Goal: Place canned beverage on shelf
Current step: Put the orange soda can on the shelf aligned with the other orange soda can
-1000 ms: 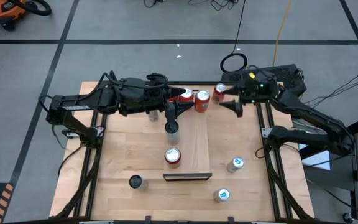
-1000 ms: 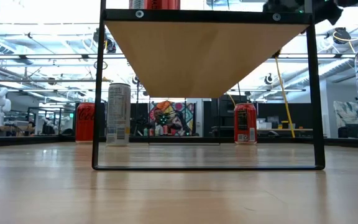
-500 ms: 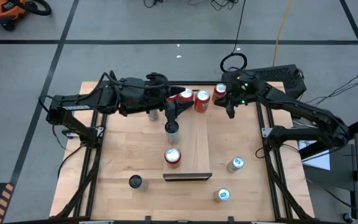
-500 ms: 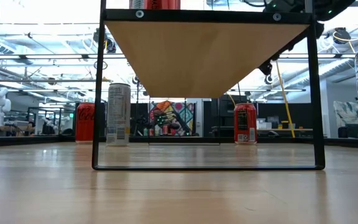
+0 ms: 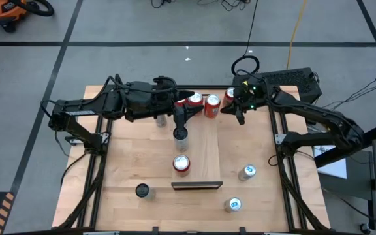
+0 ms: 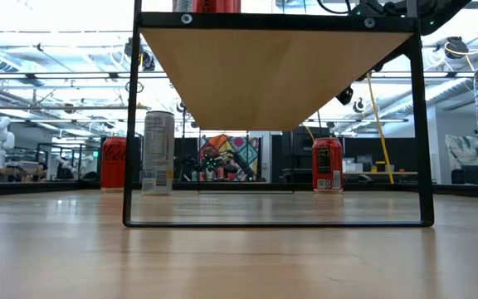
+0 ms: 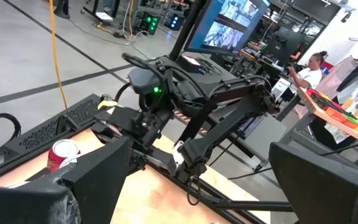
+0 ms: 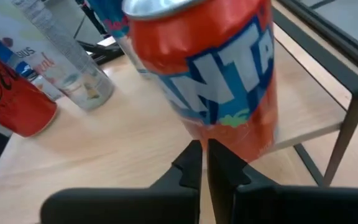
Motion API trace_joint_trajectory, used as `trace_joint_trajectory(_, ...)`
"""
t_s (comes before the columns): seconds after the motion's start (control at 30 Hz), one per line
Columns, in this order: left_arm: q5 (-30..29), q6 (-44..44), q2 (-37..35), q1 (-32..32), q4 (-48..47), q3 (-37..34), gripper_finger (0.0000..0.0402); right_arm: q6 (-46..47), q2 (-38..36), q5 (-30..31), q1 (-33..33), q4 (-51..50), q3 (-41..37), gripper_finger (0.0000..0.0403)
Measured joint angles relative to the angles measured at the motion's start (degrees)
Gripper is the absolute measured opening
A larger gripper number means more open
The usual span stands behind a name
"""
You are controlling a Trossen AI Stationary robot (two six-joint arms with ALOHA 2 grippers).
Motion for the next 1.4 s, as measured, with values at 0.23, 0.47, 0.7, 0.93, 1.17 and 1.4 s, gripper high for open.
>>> trace_joint_trajectory(0.23,-0.02,0.11,0.0,0.02,-0.02,0.0,0.0386,0.4,1.81,0.02,0.0,1.35,0.0,0.0001)
trace_joint_trajectory(0.47,-0.02,0.35,0.0,0.02,-0.04,0.0,0.0386,0.83,2.63,0.24,-0.01,3.45,0.0,0.0001)
trace_joint_trajectory(0.7,-0.02,0.35,0.0,0.02,-0.05,0.0,0.0386,0.73,2.6,1.75,-0.01,3.83,0.0,0.0)
trace_joint_trajectory(0.93,-0.02,0.37,0.0,0.02,-0.07,0.0,0.0386,0.65,2.59,2.93,0.0,4.09,0.0,0.0)
trace_joint_trajectory(1.17,-0.02,0.37,0.0,0.02,-0.07,0.0,0.0386,0.75,2.59,3.31,0.0,5.31,-0.01,0.0)
trace_joint_trajectory(1.4,-0.02,0.28,0.0,0.02,-0.08,0.0,0.0386,2.22,2.02,3.08,-0.02,4.49,-0.02,0.0)
